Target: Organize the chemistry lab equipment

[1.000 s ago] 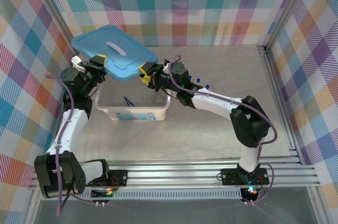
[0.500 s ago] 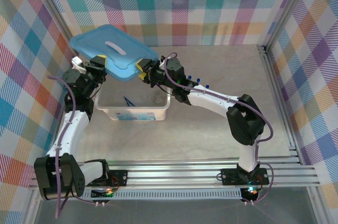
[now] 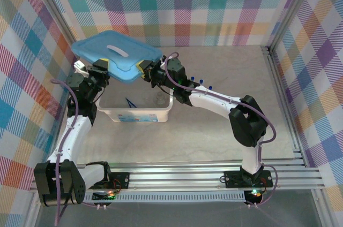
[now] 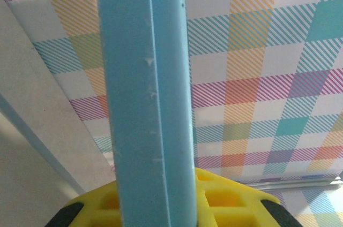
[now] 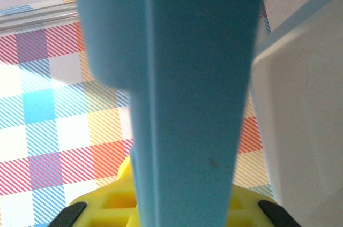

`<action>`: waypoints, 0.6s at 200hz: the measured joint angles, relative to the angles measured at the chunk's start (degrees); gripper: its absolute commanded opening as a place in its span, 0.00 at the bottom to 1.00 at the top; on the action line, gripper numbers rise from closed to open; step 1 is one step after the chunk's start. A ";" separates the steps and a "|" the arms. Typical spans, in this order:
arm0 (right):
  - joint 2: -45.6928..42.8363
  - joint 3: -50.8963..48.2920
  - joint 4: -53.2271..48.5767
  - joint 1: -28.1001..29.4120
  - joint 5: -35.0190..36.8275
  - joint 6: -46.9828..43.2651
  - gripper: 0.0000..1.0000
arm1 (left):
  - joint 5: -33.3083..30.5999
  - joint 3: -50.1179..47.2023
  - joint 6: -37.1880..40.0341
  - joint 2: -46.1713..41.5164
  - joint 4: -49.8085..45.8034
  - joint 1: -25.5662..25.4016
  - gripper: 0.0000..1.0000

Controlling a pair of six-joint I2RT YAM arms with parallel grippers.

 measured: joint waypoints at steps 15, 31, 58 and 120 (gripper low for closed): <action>-0.39 0.33 -1.33 0.00 0.33 -1.40 0.07 | 0.31 -0.22 0.22 -0.04 -0.17 -0.07 0.35; -1.36 1.66 -3.39 -0.11 0.96 -3.65 0.06 | 0.96 -1.05 1.44 -0.35 -1.33 -0.37 0.48; -4.68 2.71 -8.59 -0.17 2.25 -8.72 0.05 | 1.68 -1.86 3.69 -1.60 -4.13 -0.92 0.58; -8.96 2.75 -15.76 -2.43 3.21 -17.42 0.01 | 2.01 -1.86 8.04 -3.65 -9.57 -0.90 0.59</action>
